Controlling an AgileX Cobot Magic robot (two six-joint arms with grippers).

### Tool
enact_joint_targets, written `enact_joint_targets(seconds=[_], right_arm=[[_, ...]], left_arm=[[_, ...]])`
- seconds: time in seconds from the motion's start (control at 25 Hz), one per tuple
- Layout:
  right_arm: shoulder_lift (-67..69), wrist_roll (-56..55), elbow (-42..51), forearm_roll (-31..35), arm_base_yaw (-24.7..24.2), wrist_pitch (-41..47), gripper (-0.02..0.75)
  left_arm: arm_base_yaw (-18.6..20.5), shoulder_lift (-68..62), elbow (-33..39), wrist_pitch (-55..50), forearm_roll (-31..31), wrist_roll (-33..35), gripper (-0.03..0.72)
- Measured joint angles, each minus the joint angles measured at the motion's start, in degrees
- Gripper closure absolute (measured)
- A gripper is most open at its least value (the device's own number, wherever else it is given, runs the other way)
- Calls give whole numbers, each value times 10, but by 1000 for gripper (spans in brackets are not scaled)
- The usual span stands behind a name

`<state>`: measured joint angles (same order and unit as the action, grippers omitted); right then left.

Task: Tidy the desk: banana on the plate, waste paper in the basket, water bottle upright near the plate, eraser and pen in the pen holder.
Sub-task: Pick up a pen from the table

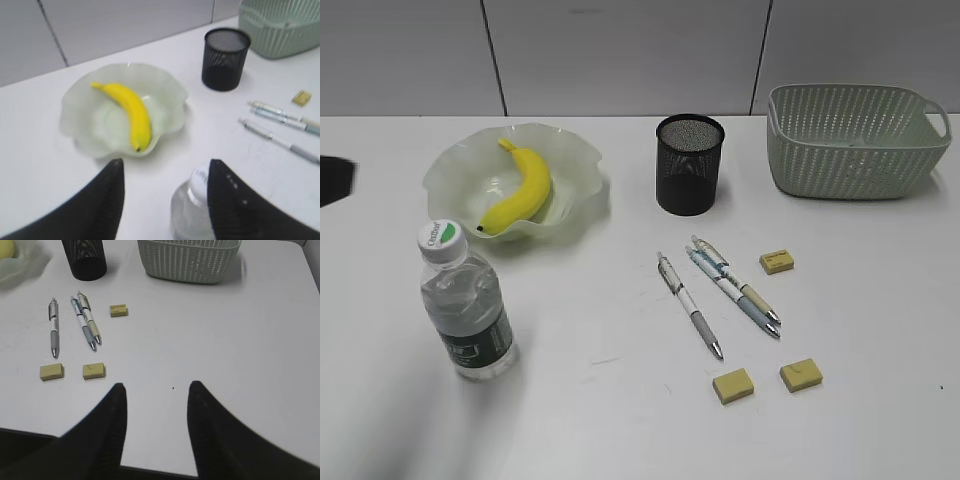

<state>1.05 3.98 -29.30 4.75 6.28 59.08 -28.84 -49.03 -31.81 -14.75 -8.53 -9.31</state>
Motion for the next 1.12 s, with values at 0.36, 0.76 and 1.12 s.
enact_joint_targets(seconds=[0.36,0.76,1.12], right_arm=[[0,0,0,0,0,0,408],[0,0,0,1,0,0,408],[68,45,-20,40,0,-35,408]], left_arm=[[0,280,-41,-463,26,0,327],[13,469,6,-471,40,-5,330],[43,476,10,-461,41,-7,360]])
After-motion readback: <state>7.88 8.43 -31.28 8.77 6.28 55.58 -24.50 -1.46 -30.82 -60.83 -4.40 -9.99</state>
